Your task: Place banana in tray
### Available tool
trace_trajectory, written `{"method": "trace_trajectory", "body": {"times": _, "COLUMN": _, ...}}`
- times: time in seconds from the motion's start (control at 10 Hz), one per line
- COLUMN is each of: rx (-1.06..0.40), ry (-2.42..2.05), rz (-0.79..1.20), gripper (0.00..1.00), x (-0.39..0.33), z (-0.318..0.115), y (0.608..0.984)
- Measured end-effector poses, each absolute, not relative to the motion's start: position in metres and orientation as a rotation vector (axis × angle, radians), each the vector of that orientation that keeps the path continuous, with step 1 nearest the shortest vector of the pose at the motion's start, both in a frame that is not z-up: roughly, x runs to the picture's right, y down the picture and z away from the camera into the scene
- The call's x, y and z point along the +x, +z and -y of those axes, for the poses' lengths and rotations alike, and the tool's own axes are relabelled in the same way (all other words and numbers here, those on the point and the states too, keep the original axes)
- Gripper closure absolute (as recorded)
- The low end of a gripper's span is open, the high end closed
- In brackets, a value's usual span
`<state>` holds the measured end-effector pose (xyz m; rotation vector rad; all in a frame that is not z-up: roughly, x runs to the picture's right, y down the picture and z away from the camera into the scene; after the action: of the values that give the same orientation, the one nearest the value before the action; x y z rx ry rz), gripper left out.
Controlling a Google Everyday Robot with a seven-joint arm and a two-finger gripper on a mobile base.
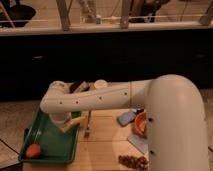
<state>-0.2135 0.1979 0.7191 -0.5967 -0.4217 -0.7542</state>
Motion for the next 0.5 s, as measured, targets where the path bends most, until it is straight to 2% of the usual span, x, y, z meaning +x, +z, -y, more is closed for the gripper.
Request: {"method": "trace_trajectory", "body": {"times": 0.5, "rx": -0.591, "ry": -0.789, "rz": 0.445, "gripper": 1.00, "x": -0.2138, "z": -0.2012, "y": 0.7199}}
